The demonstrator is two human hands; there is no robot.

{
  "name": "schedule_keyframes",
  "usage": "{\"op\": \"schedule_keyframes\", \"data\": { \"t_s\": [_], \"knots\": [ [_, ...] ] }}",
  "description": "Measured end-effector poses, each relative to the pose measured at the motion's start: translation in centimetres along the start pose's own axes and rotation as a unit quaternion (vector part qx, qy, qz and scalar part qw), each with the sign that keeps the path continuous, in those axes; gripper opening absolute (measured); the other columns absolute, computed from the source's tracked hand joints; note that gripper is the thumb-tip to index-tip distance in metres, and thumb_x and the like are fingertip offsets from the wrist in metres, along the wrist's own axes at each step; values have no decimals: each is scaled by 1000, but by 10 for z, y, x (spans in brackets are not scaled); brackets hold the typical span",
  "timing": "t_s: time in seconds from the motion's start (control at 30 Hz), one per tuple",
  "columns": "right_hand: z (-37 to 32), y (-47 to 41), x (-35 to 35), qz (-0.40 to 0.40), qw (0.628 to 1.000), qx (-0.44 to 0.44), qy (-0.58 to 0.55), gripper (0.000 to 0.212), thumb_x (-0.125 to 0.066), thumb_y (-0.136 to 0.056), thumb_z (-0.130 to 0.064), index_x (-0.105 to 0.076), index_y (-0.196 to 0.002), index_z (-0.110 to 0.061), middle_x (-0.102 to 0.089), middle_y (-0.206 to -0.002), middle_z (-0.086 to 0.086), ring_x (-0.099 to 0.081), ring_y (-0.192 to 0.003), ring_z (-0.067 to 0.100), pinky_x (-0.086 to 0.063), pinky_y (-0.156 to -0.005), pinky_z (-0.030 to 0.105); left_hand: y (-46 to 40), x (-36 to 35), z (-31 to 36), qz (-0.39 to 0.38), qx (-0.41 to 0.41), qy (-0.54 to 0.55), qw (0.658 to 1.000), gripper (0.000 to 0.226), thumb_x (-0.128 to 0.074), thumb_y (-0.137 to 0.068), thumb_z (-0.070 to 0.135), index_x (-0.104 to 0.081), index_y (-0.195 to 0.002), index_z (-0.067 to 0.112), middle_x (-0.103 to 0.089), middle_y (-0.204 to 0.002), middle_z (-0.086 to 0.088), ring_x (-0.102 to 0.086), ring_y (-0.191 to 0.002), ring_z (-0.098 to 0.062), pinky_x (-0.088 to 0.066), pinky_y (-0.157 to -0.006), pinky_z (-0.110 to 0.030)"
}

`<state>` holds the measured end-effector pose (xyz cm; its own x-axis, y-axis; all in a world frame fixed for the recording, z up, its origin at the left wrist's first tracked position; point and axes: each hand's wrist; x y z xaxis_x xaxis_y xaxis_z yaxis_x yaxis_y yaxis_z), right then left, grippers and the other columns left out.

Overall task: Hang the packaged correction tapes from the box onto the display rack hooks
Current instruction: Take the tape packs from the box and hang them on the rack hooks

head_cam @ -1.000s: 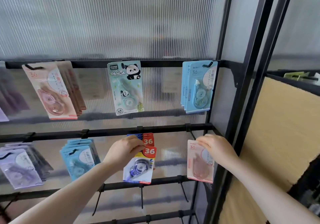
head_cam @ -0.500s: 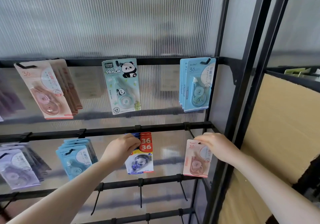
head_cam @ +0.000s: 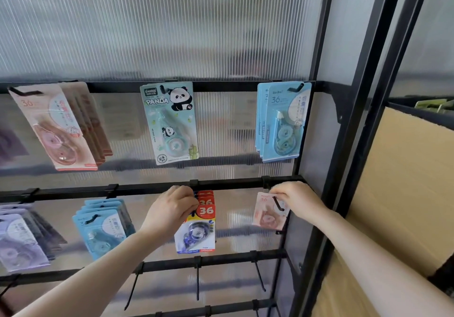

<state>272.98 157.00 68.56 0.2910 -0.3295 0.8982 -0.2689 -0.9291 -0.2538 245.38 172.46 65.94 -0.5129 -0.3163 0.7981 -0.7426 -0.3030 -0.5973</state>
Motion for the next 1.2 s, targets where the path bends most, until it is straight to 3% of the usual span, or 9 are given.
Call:
{"op": "schedule_keyframes", "data": {
  "t_s": [0.1,0.3,0.4,0.47,0.57,0.67,0.87,1.0,1.2],
  "knots": [
    [2,-12,-4,7,1000,5,25,22,-51,-94,-16,-70,-104,-21,-68,-100,-3,-60,-89,12,-49,-74,26,-2,-4,-1,-3,0,-11,1000,23,-86,-60,16,-72,-79,16,-71,-97,-4,-69,-84,-22,-56,-66,-33],
    [5,-30,-11,21,998,-20,63,27,-46,-94,-14,-68,-106,-24,-63,-103,-3,-58,-94,19,-50,-77,37,-2,-9,-2,-8,-8,-3,1000,27,-86,-59,17,-70,-81,15,-73,-95,-2,-71,-75,-18,-55,-56,-27],
    [8,-29,-15,25,997,-29,69,29,-45,-94,-14,-66,-111,-26,-60,-106,-5,-57,-99,19,-49,-78,38,-1,-11,-4,2,-9,-8,1000,12,-68,-78,29,-69,-80,17,-72,-97,0,-70,-73,-18,-54,-52,-25],
    [9,-27,-16,31,997,-30,70,28,-45,-95,-16,-65,-112,-26,-60,-107,-5,-56,-99,18,-49,-79,36,2,-12,-4,-13,0,9,1000,29,-46,-84,36,-68,-82,18,-72,-101,0,-70,-76,-19,-54,-52,-26],
    [8,-25,-17,54,997,-22,54,26,-47,-96,-17,-66,-114,-18,-60,-111,-1,-56,-101,18,-46,-82,31,7,-9,-4,-23,-1,16,1000,21,-54,-82,34,-68,-87,18,-71,-102,-1,-70,-81,-19,-56,-55,-28],
    [2,-22,-15,75,996,-13,44,27,-47,-96,-20,-66,-114,-14,-61,-111,2,-56,-102,19,-41,-82,27,9,-7,-3,-25,3,21,999,20,-68,-78,26,-68,-95,17,-71,-104,-1,-70,-88,-20,-56,-63,-29],
    [-15,-12,-14,65,997,-12,40,30,-43,-97,-29,-63,-118,-18,-59,-117,-3,-55,-104,14,-47,-85,30,16,-2,0,-49,36,-6,998,59,-13,-100,42,-61,-118,13,-64,-121,-6,-61,-111,-24,-47,-90,-39],
    [-28,-4,-15,62,995,3,76,31,-42,-98,-28,-61,-120,-16,-59,-119,-3,-52,-110,13,-36,-81,19,22,6,3,-90,96,-17,991,67,-8,-99,48,-57,-125,12,-58,-129,-9,-54,-120,-26,-37,-98,-43],
    [-52,7,-26,55,996,27,69,41,-42,-97,-36,-52,-130,-14,-53,-130,0,-46,-121,16,-38,-101,30,42,26,-2,-127,141,-30,981,73,-3,-95,56,-46,-136,13,-46,-140,-7,-41,-131,-24,-27,-108,-41]
  ]
}}
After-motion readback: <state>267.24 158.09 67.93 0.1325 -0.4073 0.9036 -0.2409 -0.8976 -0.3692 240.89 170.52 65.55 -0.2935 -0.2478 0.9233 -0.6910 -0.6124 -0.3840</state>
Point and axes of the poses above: each hand's wrist, its own y-axis away from the middle knuckle, its own x-axis out of the back of the hand, z = x × y
